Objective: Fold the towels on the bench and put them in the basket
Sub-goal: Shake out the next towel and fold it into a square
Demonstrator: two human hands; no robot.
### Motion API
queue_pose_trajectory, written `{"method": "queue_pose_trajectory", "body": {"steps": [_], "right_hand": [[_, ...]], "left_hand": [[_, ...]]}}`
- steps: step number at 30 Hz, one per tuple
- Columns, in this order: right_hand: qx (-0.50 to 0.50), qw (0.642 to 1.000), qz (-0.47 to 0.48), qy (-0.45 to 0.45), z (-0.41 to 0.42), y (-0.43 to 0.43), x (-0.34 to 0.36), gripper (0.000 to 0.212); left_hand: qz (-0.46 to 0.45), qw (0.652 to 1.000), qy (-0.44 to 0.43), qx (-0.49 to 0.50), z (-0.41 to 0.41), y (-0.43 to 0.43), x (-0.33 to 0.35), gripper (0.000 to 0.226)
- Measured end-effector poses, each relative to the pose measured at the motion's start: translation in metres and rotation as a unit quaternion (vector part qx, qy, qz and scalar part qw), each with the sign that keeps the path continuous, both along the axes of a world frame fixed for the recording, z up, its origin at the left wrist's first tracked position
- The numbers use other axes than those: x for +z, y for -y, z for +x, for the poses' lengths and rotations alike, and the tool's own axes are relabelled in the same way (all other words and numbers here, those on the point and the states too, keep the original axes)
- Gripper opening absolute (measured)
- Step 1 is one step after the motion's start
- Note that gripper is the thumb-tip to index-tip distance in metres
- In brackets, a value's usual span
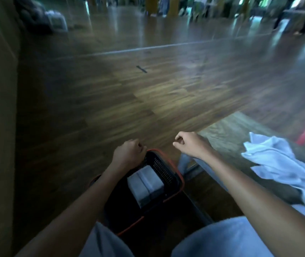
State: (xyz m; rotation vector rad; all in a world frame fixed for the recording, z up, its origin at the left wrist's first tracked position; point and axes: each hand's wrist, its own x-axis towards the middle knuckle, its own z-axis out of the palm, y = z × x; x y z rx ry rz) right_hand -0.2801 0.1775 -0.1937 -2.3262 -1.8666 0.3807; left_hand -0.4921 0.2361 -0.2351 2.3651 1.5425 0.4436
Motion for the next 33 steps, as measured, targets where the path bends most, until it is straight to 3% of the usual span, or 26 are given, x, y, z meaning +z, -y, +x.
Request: {"method": "queue_pose_trajectory", "body": {"steps": [6, 13, 17, 22, 28, 33], "right_hand": [[-0.079, 0.995, 0.066, -0.003, 0.018, 0.087, 0.079, 0.033], [-0.181, 0.979, 0.091, 0.010, 0.059, 0.192, 0.098, 0.027], [-0.236, 0.966, 0.105, 0.013, 0.089, 0.259, 0.101, 0.015], [-0.325, 0.939, 0.109, 0.033, 0.121, 0.347, 0.093, 0.016], [-0.398, 0.913, 0.090, 0.015, 0.132, 0.427, 0.080, 0.027], [-0.400, 0.912, 0.089, -0.003, 0.124, 0.457, 0.048, 0.009]], "left_hand": [[0.011, 0.998, 0.007, -0.063, 0.031, 0.040, 0.081, 0.031], [0.036, 0.980, 0.018, -0.196, 0.099, 0.103, 0.118, 0.032], [0.025, 0.960, 0.019, -0.277, 0.150, 0.142, 0.117, 0.033], [0.020, 0.923, 0.018, -0.383, 0.211, 0.205, 0.107, 0.033], [-0.002, 0.902, 0.006, -0.431, 0.248, 0.264, 0.091, 0.029], [-0.004, 0.873, -0.029, -0.487, 0.266, 0.285, 0.061, 0.032]]}}
